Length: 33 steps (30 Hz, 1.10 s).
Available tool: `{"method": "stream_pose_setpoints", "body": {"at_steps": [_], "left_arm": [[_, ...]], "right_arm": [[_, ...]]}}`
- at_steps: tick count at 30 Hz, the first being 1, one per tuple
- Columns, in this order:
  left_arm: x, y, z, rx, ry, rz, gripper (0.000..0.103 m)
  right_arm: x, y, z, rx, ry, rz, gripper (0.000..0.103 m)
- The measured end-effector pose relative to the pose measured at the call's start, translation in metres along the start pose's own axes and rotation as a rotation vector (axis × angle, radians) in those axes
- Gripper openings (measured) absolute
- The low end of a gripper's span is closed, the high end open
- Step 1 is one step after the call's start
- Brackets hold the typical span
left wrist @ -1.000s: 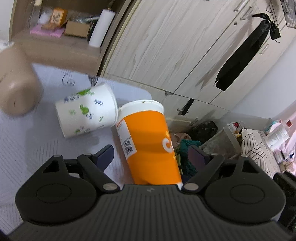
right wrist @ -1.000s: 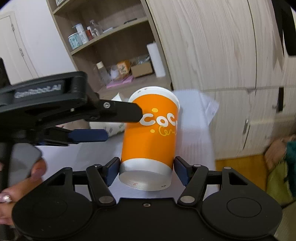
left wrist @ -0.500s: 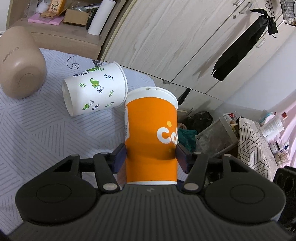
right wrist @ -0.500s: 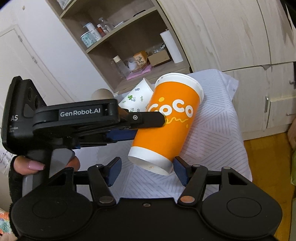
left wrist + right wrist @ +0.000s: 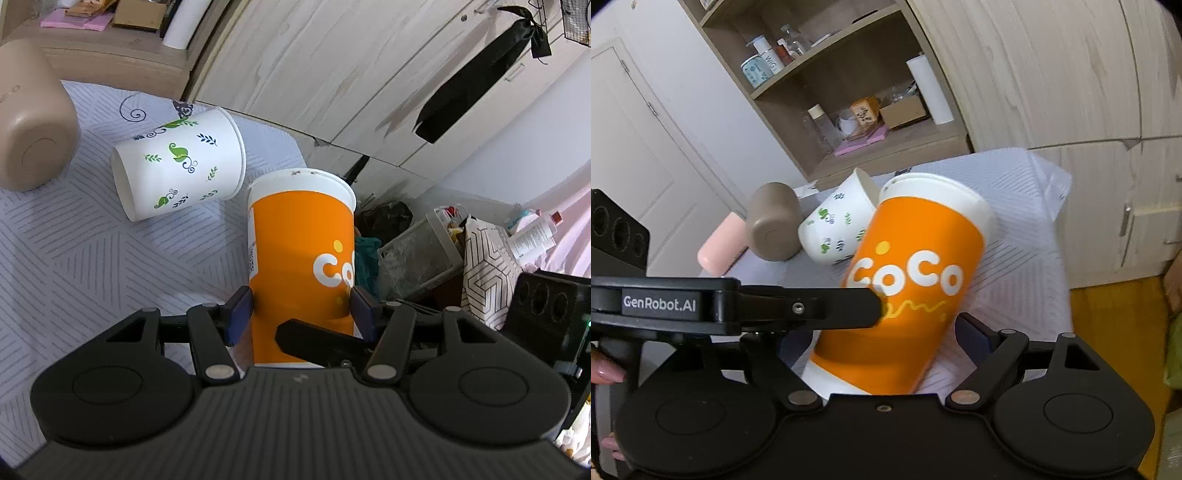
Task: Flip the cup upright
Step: 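Rotate the held orange cup with both grippers until its open rim faces up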
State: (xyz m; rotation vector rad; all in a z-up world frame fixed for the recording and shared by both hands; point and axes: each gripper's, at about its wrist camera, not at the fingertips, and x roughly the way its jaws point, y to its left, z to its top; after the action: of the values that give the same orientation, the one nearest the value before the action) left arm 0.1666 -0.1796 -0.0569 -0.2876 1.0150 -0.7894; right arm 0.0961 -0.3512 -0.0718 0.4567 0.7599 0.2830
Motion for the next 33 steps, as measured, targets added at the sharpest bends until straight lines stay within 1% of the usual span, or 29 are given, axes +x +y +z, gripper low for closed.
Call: {"method": "stream_pose_setpoints", "body": {"at_steps": [1,13,16,20,25,33], "left_arm": [[0.0,0.0,0.0,0.003,0.002,0.0,0.056],[-0.009,-0.01,-0.008,0.036,0.071,0.012,0.056],[-0.015,-0.01,-0.014,0.051,0.074,0.017,0.056],[-0.031,-0.005,-0.025,0.062,0.07,0.013,0.056],[-0.058,0.002,-0.038,0.082,0.047,0.021,0.056],[-0.108,0.018,-0.059,0.116,-0.023,0.058,0.056]], "right_arm": [[-0.001,0.001,-0.001,-0.004,-0.002,-0.004,0.084],[-0.013,0.004,-0.013,0.039,0.018,0.003,0.082],[-0.016,0.01,-0.018,0.034,0.024,0.003,0.082],[-0.019,0.024,-0.029,0.001,0.025,0.005,0.082],[-0.021,0.049,-0.038,-0.061,0.028,0.013,0.081],[-0.017,0.101,-0.051,-0.218,0.029,0.036,0.081]]}}
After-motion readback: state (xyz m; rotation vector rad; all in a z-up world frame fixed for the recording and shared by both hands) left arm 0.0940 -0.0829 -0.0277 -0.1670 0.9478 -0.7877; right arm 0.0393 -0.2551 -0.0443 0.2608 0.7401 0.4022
